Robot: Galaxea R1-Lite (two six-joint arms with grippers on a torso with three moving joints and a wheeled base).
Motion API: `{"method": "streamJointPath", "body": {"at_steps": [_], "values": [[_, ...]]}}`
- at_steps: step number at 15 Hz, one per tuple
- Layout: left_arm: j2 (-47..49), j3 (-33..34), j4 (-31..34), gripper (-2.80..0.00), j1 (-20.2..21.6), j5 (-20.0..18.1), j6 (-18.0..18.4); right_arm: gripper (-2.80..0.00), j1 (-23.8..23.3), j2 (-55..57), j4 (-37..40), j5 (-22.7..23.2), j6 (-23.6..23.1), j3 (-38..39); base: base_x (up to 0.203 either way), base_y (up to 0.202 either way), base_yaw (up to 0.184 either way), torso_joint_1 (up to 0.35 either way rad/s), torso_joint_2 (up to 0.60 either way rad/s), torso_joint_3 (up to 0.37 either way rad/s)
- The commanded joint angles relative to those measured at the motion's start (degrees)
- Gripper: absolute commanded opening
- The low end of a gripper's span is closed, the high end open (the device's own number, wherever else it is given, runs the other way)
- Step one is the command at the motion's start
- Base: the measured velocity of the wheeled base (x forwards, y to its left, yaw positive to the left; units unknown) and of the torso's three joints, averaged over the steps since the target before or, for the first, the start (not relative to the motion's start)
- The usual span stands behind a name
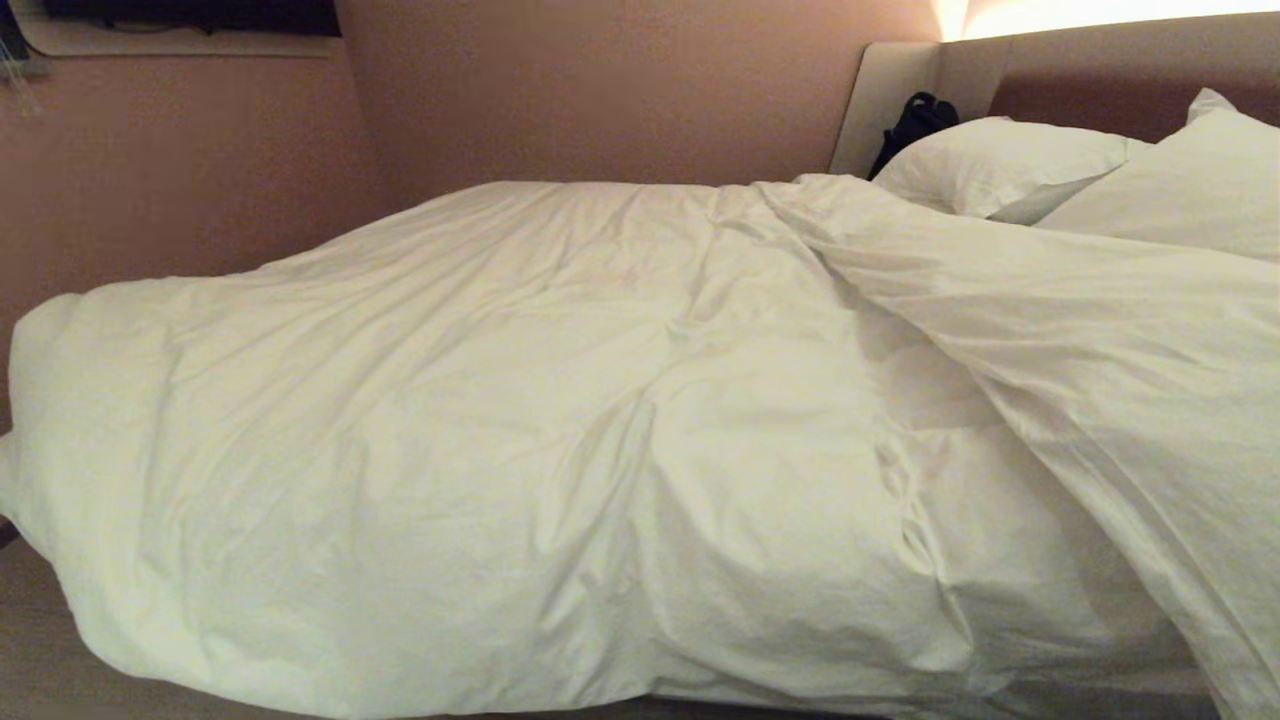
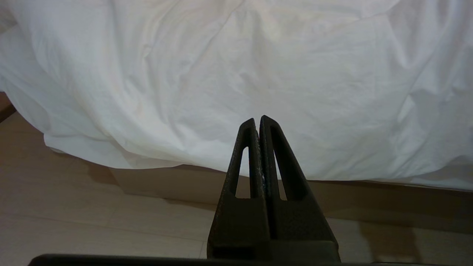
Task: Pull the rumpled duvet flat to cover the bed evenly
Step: Flatten the corners of the folded blanket
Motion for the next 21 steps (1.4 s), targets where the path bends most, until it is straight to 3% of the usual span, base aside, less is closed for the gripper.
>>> {"method": "streamJointPath", "body": {"at_steps": [1,9,10,19,21], "values": [[-0.03,0.00,-0.02,-2.80,0.02,0.03,0.01,-2.80,-0.03,-1.12,2.72,0.38,-0.14,-0.60,0.000,0.000,0.000,0.000,0.00,0.000],[0.04,0.00,-0.02,-2.80,0.02,0.03,0.01,-2.80,-0.21,2.83,2.72,-4.09,-0.92,-0.51,0.000,0.000,0.000,0.000,0.00,0.000],[0.04,0.00,-0.02,-2.80,0.02,-0.05,0.01,0.00,-0.21,2.79,2.72,-4.63,-0.83,-0.60,0.000,0.000,0.000,0.000,0.00,0.000],[0.04,0.00,-0.02,-2.80,0.02,-0.04,0.01,0.00,-0.23,-0.22,2.72,-26.54,-2.59,-0.96,0.000,0.000,0.000,0.000,0.00,0.000],[0.04,0.00,-0.02,-2.80,0.02,-0.05,0.01,0.00,-0.97,-3.53,2.72,-28.21,-2.97,-0.98,0.000,0.000,0.000,0.000,0.00,0.000]]}}
